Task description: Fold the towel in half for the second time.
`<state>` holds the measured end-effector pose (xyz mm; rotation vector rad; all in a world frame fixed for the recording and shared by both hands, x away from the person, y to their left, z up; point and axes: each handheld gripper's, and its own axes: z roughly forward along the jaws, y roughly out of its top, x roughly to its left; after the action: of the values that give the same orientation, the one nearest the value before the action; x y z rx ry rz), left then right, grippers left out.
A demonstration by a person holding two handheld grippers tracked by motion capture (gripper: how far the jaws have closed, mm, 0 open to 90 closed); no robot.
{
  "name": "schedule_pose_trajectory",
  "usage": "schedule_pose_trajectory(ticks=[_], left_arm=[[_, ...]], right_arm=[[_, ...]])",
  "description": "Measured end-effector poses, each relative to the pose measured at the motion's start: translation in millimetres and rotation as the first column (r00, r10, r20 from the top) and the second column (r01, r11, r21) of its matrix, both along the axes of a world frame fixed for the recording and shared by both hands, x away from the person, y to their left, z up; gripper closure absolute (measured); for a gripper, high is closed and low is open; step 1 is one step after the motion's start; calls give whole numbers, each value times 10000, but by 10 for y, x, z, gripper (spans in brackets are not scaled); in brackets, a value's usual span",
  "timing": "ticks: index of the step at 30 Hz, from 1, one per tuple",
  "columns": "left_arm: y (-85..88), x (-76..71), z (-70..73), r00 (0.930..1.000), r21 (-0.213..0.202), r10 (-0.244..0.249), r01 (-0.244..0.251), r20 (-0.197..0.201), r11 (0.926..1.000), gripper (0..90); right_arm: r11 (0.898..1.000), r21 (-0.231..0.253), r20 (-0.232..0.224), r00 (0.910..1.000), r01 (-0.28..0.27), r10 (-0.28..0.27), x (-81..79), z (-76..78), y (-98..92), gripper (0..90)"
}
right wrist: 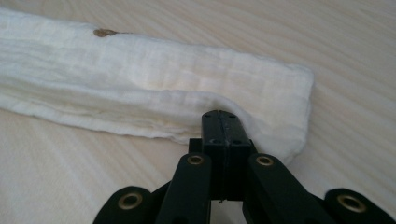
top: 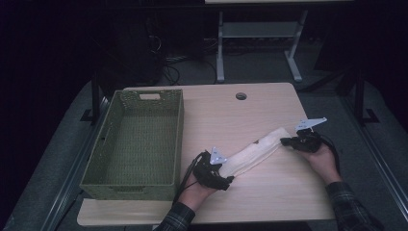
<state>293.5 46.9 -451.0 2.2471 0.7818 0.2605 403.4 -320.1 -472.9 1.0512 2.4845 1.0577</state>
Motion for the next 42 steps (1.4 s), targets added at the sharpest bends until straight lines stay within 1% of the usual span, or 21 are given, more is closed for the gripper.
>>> schedule_pose_trajectory(ticks=[2, 3, 5, 7, 9, 11, 13, 16, 17, 19, 21, 22, 24, 26, 27, 29, 32, 33, 34, 38, 42], left_arm=[[-2, 8, 7, 10000, -54, -7, 7, -27, 10000, 241], [-4, 12, 11, 10000, -77, 5, -5, -18, 10000, 244], [-9, 25, 20, 10000, -112, 2, -2, -35, 9999, 247], [-22, 34, 33, 10000, -166, -20, 19, -64, 9999, 274], [-33, 57, 56, 10000, -170, -45, 46, 9, 9998, 304], [-38, 82, 82, 10000, -225, -55, 57, 81, 9997, 370], [-47, 112, 108, 9997, -227, -24, 30, 257, 9997, 447], [-58, 189, 146, 9995, -279, 69, -61, 296, 9996, 617], [-58, 209, 155, 9996, -300, 71, -63, 263, 9995, 690], [-70, 271, 164, 9993, -291, 177, -168, 333, 9994, 786], [-75, 353, 162, 9993, -180, 246, -241, 278, 9995, 879], [-86, 398, 146, 9991, -137, 314, -310, 283, 9994, 892], [-105, 484, 98, 9984, 215, 396, -405, 410, 9989, 893], [-127, 553, 15, 9989, 390, 420, -427, 184, 9983, 893], [-134, 571, -21, 9992, 465, 383, -386, 84, 9982, 892], [-144, 569, -65, 9996, 635, 289, -284, -63, 9976, 892], [-161, 534, -75, 9995, 631, 178, -162, -259, 9979, 892], [-168, 526, -82, 9994, 526, 167, -150, -311, 9985, 892], [-168, 525, -85, 9993, 537, 123, -104, -343, 9985, 892], [-166, 503, -94, 9986, 366, -241, 258, -470, 9990, 892], [-168, 449, -89, 9965, 316, -560, 581, -627, 9978, 892]], right_arm=[[10000, 85, -68, 10000, 33, -33, 7, -3, -8, 898], [10000, 32, 17, 10000, 32, -32, -4, -1, -16, 897], [10000, 67, 92, 9999, 63, -63, -35, 17, -40, 845], [9995, 294, 134, 9999, 88, -92, -96, 58, -90, 786], [9984, 532, 121, 9998, 168, -174, -167, 94, -134, 697], [9971, 742, -43, 9998, 182, -179, -246, 114, -168, 615], [9972, 712, -93, 9997, 232, -226, -313, 117, -189, 551], [9966, 774, -262, 9993, 279, -259, -424, 115, -213, 460], [9973, 675, -240, 9993, 304, -288, -464, 118, -207, 425], [9974, 637, -229, 9992, 351, -337, -521, 125, -192, 389], [9975, 638, -114, 9995, 313, -307, -580, 129, -168, 352], [9973, 684, -117, 9995, 284, -277, -603, 126, -156, 345], [9967, 784, -154, 9997, 218, -206, -639, 119, -127, 338], [9975, 697, -137, 9999, 100, -91, -654, 117, -86, 337], [9983, 588, -18, 10000, 38, -37, -649, 114, -71, 335], [9983, 581, -74, 9999, 81, -76, -644, 110, -53, 335], [9984, 563, -3, 10000, 32, -32, -625, 95, -55, 335], [9986, 523, 1, 10000, 39, -39, -617, 87, -60, 335], [9985, 548, -68, 10000, 39, -35, -611, 81, -62, 335], [9987, 498, 24, 10000, 54, -56, -595, 71, -64, 335], [9987, 508, 170, 9998, 53, -62, -581, 66, -79, 332]])
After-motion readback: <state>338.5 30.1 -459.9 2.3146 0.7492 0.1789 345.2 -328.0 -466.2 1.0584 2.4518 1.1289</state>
